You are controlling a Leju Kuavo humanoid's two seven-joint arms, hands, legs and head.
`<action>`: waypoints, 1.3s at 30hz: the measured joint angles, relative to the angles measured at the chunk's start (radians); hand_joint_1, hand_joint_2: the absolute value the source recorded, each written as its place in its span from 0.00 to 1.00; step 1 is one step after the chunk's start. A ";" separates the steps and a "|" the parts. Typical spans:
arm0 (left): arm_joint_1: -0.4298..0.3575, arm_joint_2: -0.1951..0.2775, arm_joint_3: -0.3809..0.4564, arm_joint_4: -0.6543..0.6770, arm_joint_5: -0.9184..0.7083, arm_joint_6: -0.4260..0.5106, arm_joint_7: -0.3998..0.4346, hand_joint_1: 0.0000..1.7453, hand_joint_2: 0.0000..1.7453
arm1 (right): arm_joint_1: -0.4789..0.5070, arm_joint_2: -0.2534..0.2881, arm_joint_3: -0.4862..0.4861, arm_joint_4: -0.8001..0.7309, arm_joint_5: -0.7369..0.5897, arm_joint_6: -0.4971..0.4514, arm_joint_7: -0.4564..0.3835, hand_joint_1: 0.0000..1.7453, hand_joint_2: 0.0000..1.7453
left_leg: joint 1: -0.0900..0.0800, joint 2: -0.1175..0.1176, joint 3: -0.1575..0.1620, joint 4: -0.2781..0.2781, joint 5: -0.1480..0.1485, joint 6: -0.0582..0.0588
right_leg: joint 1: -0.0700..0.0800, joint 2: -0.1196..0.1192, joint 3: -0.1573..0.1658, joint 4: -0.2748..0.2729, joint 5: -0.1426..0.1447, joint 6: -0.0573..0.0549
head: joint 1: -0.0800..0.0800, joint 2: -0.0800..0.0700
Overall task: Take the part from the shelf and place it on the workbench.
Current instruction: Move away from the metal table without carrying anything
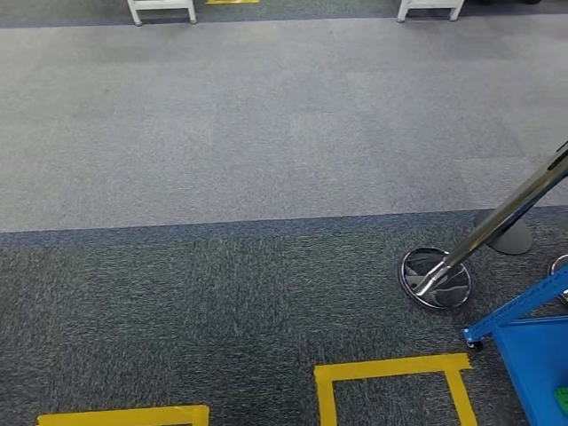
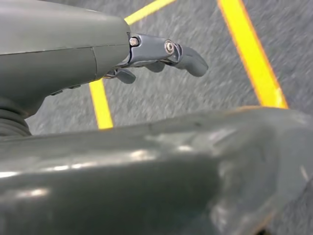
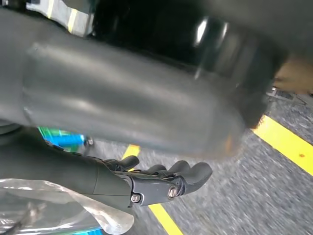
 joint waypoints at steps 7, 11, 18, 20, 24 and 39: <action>0.000 0.001 0.000 0.002 0.001 0.012 -0.007 0.00 0.00 | -0.002 0.000 -0.008 0.002 -0.011 0.004 -0.004 0.00 0.00 | -0.004 0.105 0.007 0.000 -0.008 -0.001 | -0.008 -0.102 -0.032 0.105 -0.027 0.020 | 0.005 0.000; -0.002 0.003 0.000 0.005 0.002 0.013 -0.007 0.00 0.00 | 0.003 0.000 -0.013 0.004 -0.014 0.008 -0.003 0.00 0.00 | -0.010 0.140 0.011 0.011 -0.019 -0.020 | 0.000 -0.139 0.055 -0.050 0.016 0.001 | 0.002 0.000; -0.001 0.002 -0.004 0.009 0.002 0.011 -0.008 0.00 0.00 | 0.005 0.000 -0.019 0.006 -0.016 0.010 -0.005 0.00 0.00 | -0.001 0.047 -0.084 0.245 -0.149 -0.037 | 0.000 -0.064 0.054 -0.054 0.025 -0.037 | -0.005 0.000; 0.002 0.002 -0.006 0.011 0.001 0.011 -0.008 0.00 0.00 | 0.006 0.000 -0.022 0.007 -0.017 0.012 -0.008 0.00 0.00 | -0.002 0.041 -0.116 0.304 -0.150 -0.031 | 0.004 -0.034 0.055 -0.053 0.026 -0.039 | -0.005 0.000; 0.001 0.003 -0.007 0.014 0.000 0.011 -0.011 0.00 0.00 | 0.004 0.000 -0.024 0.007 -0.017 0.017 -0.016 0.00 0.00 | -0.003 -0.029 -0.034 0.092 -0.018 -0.013 | 0.005 0.027 0.057 -0.048 0.026 -0.036 | -0.004 0.000; -0.002 0.001 -0.014 0.021 -0.001 0.009 -0.013 0.00 0.00 | 0.007 -0.003 -0.051 0.009 -0.079 0.029 -0.028 0.00 0.00 | -0.007 0.122 0.012 0.006 -0.021 -0.005 | -0.004 -0.142 0.023 0.011 0.002 0.014 | 0.006 0.000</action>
